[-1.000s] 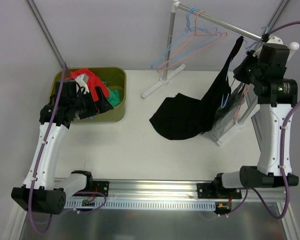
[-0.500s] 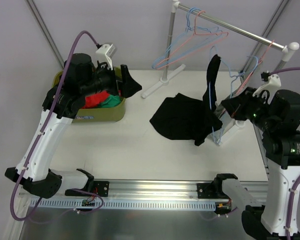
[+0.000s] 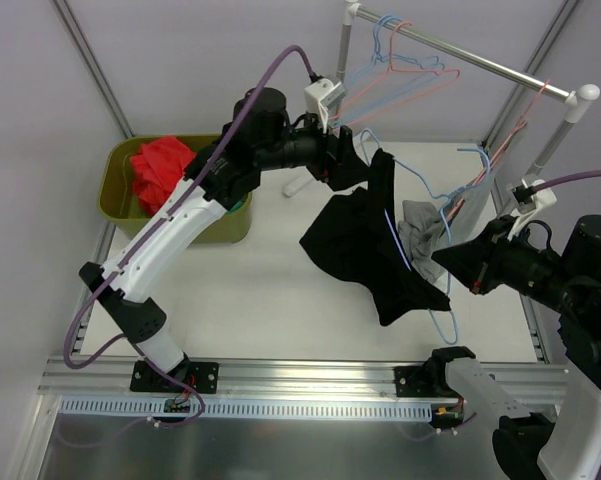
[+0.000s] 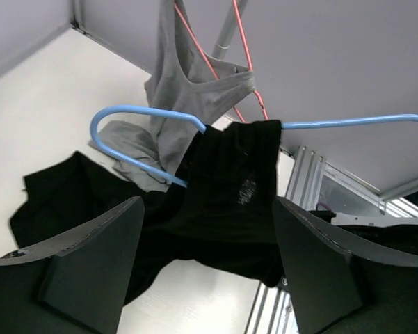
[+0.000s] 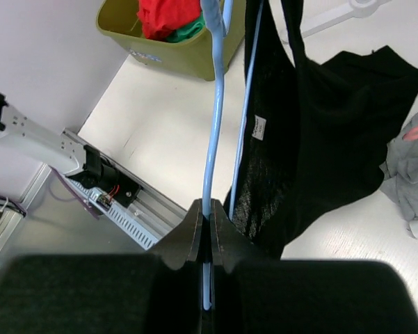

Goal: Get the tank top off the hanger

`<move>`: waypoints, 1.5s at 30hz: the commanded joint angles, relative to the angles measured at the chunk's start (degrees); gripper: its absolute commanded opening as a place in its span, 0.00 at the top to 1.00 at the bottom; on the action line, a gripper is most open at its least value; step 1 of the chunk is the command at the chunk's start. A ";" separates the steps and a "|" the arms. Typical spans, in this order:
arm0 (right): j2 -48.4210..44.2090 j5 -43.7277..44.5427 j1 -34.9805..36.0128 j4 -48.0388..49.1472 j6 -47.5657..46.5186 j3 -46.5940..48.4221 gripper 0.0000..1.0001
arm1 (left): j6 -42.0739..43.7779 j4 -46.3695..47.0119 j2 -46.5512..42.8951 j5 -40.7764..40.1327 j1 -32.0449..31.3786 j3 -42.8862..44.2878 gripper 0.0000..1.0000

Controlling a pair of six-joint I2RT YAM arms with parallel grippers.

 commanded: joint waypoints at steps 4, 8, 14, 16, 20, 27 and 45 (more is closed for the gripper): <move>5.15 -7.81 0.25 -2.31 -1.03 7.85 1.00 | -2.76 6.54 2.72 3.57 -1.58 1.70 0.34; 6.21 -8.88 0.25 -1.87 -0.59 9.89 1.00 | -3.02 7.33 2.55 0.77 -1.67 0.21 0.56; 7.00 -11.35 0.25 -0.64 -0.06 9.01 1.00 | -3.55 8.30 1.85 -3.71 -1.67 -1.38 1.00; 7.17 -11.51 0.34 -0.55 -0.41 8.22 1.00 | -4.08 8.30 0.10 -10.27 -1.67 -2.52 1.00; 7.87 -11.52 1.65 -1.95 -1.64 5.32 1.00 | -6.53 8.30 -4.81 -29.04 -1.58 -8.48 1.00; 9.63 -15.29 9.12 -5.74 -6.39 2.77 1.00 | -13.83 5.23 -12.47 -59.23 -0.45 -16.67 1.00; -2.40 -1.17 11.68 54.32 11.78 -21.07 1.00 | -13.58 7.81 -25.92 -12.32 4.66 -32.30 1.00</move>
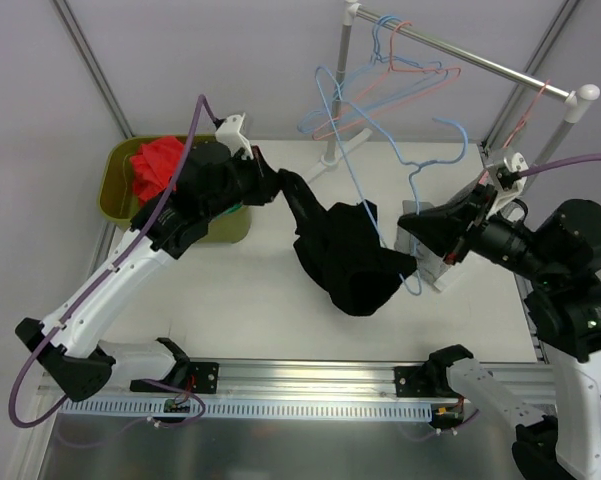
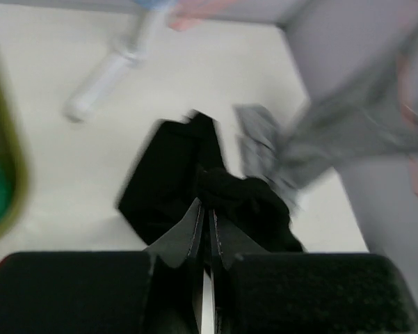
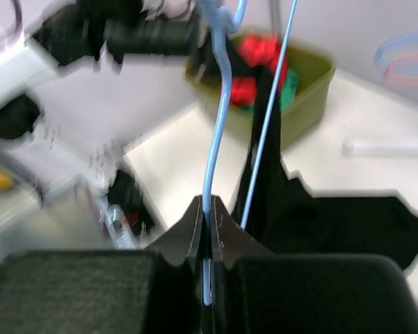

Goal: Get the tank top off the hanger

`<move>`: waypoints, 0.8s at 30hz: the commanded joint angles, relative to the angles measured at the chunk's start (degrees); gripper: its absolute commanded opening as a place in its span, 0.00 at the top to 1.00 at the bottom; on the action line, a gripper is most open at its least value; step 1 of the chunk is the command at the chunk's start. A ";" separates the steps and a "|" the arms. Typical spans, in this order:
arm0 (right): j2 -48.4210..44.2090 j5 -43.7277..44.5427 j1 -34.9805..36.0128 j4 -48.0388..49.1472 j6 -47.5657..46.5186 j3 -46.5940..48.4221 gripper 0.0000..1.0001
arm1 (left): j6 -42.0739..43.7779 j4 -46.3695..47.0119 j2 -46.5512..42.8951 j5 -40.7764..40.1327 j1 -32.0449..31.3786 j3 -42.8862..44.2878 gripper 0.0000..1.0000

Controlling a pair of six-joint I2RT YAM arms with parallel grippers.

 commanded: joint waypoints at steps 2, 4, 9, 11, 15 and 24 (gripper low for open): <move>-2.23 8.89 0.40 47.73 16.11 -14.63 1.00 | 2.98 13.57 -6.46 45.19 -0.39 -7.88 1.00; -1.63 12.05 0.92 66.92 18.76 -20.26 1.00 | 2.71 15.08 -4.46 56.61 -0.65 -10.18 1.00; 3.90 16.62 2.95 84.54 13.36 -20.29 1.00 | 0.16 15.08 -0.31 67.41 -1.62 -20.55 1.00; 4.27 17.86 3.56 78.86 7.73 -17.48 1.00 | -0.01 14.56 -1.71 61.09 -1.62 -25.45 1.00; -0.29 33.18 5.85 67.43 -4.16 -20.28 1.00 | -1.16 12.80 -3.29 48.87 -1.62 -29.44 1.00; -2.85 47.09 5.94 3.97 10.32 -5.17 1.00 | 1.56 4.72 -3.82 34.52 -1.62 -26.20 0.85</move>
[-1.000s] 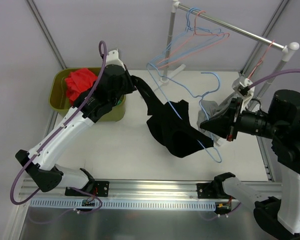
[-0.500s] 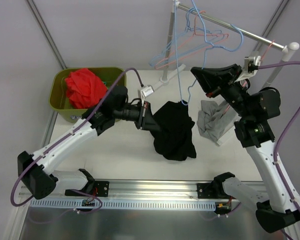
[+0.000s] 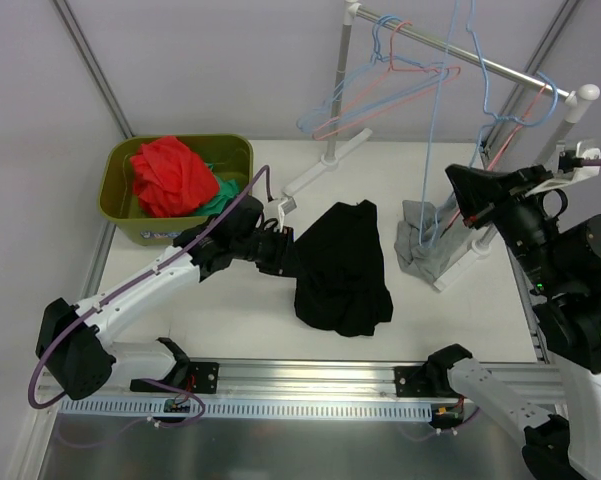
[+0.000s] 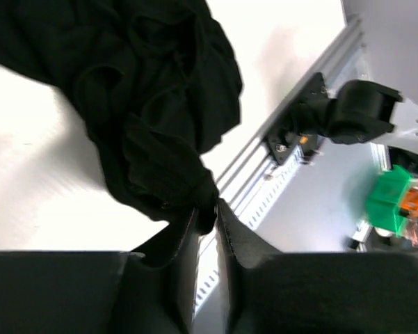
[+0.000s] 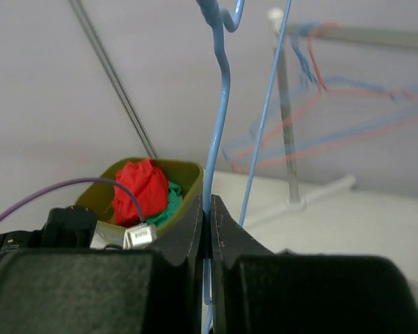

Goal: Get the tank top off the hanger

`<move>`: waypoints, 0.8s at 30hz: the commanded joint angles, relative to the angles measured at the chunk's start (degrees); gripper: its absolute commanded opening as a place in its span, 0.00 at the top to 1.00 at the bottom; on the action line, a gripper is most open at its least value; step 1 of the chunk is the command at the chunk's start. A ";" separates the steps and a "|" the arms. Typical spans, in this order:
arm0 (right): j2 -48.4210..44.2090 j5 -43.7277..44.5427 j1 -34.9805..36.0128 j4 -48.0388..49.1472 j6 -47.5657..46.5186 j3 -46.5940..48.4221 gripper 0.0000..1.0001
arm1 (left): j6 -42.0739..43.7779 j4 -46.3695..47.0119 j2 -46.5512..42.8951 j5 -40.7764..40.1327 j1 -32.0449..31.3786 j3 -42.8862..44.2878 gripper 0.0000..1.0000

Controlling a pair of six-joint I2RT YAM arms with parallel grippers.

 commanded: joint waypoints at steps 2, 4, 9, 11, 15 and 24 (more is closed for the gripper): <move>0.38 14.39 0.30 -27.39 10.03 1.42 1.00 | 2.90 -3.79 -1.66 -7.47 -0.09 6.01 0.45; 1.78 16.60 0.30 -30.90 11.28 3.34 1.00 | 4.39 -5.63 -1.66 -8.53 -0.09 8.81 0.23; 13.79 20.81 0.21 -36.71 11.55 13.17 1.00 | 7.12 -10.21 -1.66 -10.82 -0.09 13.57 0.01; 18.20 21.79 0.12 -36.90 10.23 18.88 1.00 | 7.91 -11.96 -2.09 -11.26 -0.09 14.19 0.01; 28.93 24.77 -1.63 -36.81 8.21 30.48 1.00 | 8.27 -13.73 -5.07 -12.40 -0.09 12.44 0.01; 48.01 17.05 -10.95 -34.27 8.47 46.40 1.00 | 9.32 -17.33 -11.67 -13.02 -0.01 7.69 0.01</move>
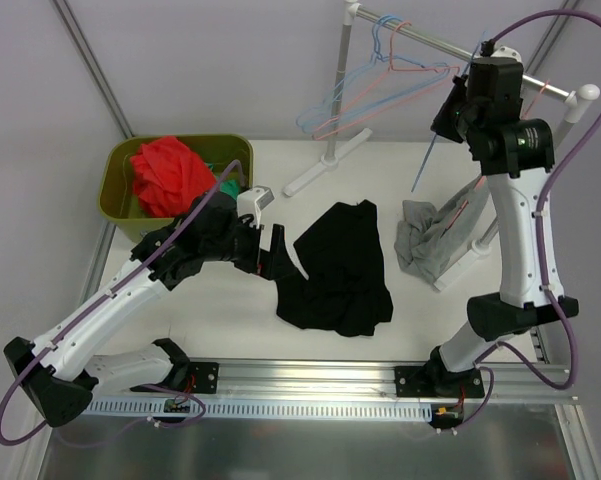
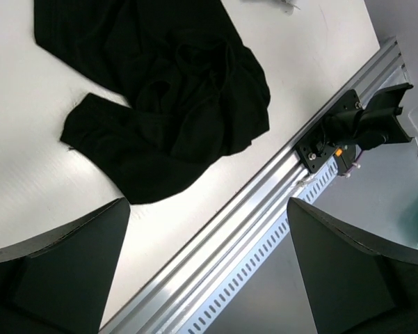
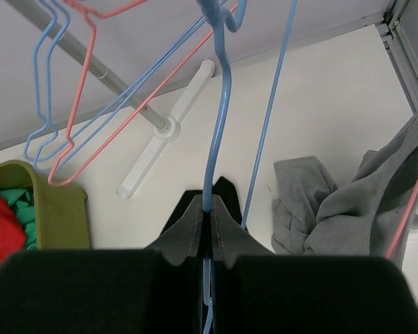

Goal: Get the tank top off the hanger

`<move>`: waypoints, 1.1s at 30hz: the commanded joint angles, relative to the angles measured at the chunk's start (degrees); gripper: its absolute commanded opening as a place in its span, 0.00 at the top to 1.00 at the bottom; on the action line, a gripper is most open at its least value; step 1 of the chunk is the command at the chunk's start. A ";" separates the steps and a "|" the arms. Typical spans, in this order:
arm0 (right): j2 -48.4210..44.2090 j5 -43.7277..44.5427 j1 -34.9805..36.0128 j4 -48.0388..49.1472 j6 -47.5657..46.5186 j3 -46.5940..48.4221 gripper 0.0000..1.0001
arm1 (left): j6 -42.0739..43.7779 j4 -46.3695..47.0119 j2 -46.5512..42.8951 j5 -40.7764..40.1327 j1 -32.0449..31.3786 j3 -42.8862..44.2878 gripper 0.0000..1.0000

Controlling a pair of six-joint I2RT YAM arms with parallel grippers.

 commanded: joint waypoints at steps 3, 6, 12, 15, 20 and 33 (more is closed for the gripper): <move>6.72 -2.12 -1.14 3.53 -0.72 5.06 1.00 | 1.96 -2.82 -2.65 -1.26 -0.01 -1.23 0.01; 10.24 -2.92 -0.18 4.23 0.08 4.89 1.00 | 2.13 -3.26 -2.48 -1.17 -0.01 -0.88 0.01; 15.60 2.53 4.13 8.45 1.12 5.50 1.00 | 2.66 -3.97 -0.99 -0.47 -0.01 0.87 0.01; 17.89 4.81 5.36 10.73 2.53 6.56 1.00 | 2.49 -3.88 -0.20 -0.38 -0.01 1.49 0.01; 20.18 4.38 5.80 12.15 4.82 8.41 0.98 | 1.08 -3.70 2.78 -1.35 -0.09 3.07 0.01; -10.12 -9.66 2.03 11.80 0.61 -20.93 0.22 | 4.32 -1.78 28.70 -9.61 -6.06 16.78 0.01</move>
